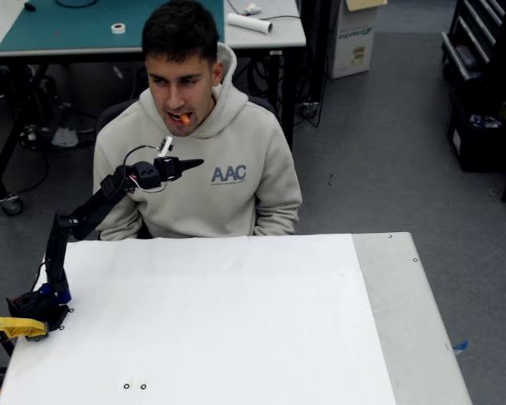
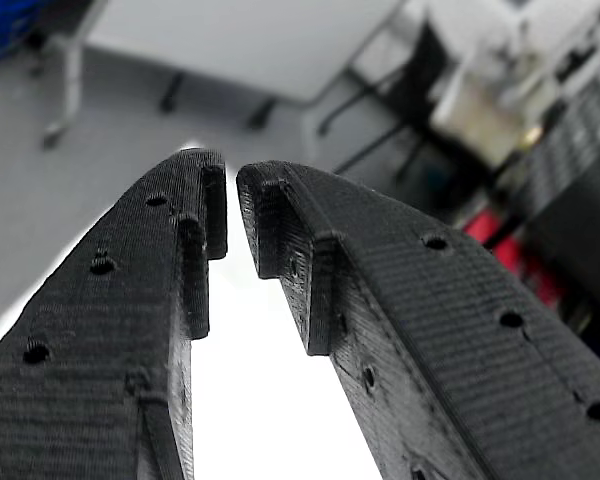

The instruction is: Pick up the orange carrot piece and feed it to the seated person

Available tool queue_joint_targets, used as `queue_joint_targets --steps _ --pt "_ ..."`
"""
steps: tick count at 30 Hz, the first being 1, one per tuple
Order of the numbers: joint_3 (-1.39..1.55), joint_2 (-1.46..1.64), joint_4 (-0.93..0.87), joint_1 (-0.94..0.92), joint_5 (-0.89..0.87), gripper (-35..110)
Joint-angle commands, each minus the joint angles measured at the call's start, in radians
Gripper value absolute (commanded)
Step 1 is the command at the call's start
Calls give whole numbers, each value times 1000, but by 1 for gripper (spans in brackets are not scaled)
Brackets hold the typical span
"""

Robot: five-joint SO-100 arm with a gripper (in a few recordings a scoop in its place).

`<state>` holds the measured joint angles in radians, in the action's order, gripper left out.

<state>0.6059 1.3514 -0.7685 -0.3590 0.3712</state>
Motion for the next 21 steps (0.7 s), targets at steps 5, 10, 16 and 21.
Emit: queue_joint_targets --steps 5,10,16,21 --pt "298 281 12 31 -161 -3" --pt "456 370 12 57 -229 -3" --pt "646 491 12 100 -264 -3" --pt "830 607 8 141 -316 -3"
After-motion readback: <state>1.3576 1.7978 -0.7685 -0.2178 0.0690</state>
